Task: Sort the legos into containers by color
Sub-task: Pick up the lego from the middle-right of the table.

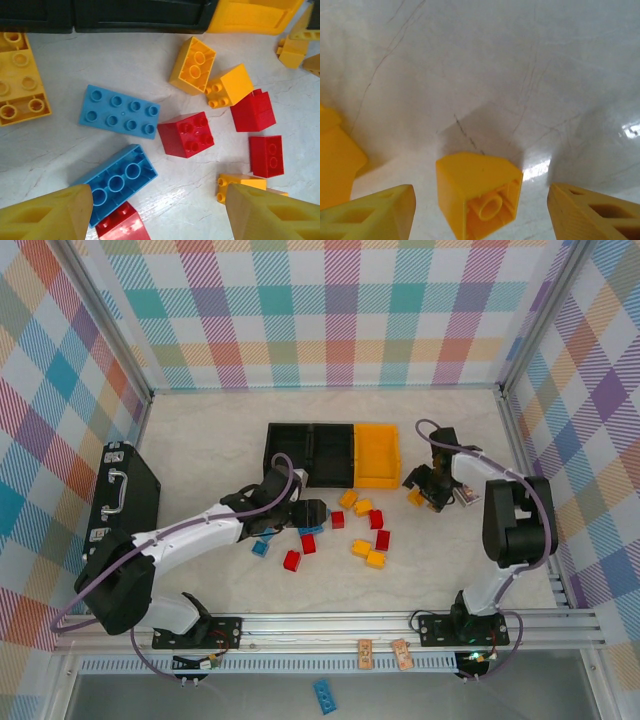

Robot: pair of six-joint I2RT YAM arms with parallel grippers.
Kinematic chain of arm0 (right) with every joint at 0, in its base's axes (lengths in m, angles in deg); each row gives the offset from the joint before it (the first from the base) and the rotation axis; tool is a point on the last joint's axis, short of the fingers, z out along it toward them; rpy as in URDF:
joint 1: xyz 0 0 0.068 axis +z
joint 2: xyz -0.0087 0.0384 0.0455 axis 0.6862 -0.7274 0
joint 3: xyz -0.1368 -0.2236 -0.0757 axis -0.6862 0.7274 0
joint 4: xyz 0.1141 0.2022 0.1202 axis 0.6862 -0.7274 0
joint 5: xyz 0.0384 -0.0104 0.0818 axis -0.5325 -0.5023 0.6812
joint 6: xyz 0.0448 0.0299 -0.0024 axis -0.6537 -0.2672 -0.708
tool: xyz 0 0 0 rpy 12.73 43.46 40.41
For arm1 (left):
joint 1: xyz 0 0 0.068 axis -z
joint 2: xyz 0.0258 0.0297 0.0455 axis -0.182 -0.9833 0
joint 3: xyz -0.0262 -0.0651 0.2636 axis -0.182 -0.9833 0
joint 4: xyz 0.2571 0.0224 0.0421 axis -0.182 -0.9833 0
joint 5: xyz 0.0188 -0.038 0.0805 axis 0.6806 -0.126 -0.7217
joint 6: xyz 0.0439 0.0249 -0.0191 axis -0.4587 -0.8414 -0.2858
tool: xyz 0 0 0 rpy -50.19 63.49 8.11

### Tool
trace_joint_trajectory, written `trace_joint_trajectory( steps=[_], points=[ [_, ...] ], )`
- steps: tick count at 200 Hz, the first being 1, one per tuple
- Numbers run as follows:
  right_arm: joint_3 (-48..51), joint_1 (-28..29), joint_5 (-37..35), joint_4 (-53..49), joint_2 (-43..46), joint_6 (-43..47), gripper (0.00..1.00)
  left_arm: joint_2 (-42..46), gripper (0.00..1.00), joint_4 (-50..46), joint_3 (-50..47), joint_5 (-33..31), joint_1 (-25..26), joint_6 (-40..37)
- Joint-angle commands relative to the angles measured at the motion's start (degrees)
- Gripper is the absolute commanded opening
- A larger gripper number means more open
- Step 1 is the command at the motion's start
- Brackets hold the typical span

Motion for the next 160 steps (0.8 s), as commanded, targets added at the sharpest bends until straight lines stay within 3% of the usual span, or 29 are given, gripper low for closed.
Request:
trace_joint_trajectory(
  steps=[1, 31, 75, 160],
  points=[
    [-1.69, 0.13, -1.07, -2.62, -2.39, -0.90, 0.66, -0.84, 0.70, -0.21, 1.94, -1.62, 0.67, 0.03],
    [-1.21, 0.42, -1.84, -3.58, -3.07, -0.35, 0.59, -1.39, 0.70, -0.17, 1.91, -2.42, 1.12, 0.10],
    [0.37, 0.39, -1.77, -3.72, -1.41, 0.99, 0.37, -3.06, 0.70, 0.06, 2.35, -2.59, 1.53, 0.35],
    [-0.95, 1.39, -0.92, -7.01, 9.28, 3.46, 0.33, -1.73, 0.69, 0.71, 2.41, -3.97, 1.97, 1.23]
  ],
)
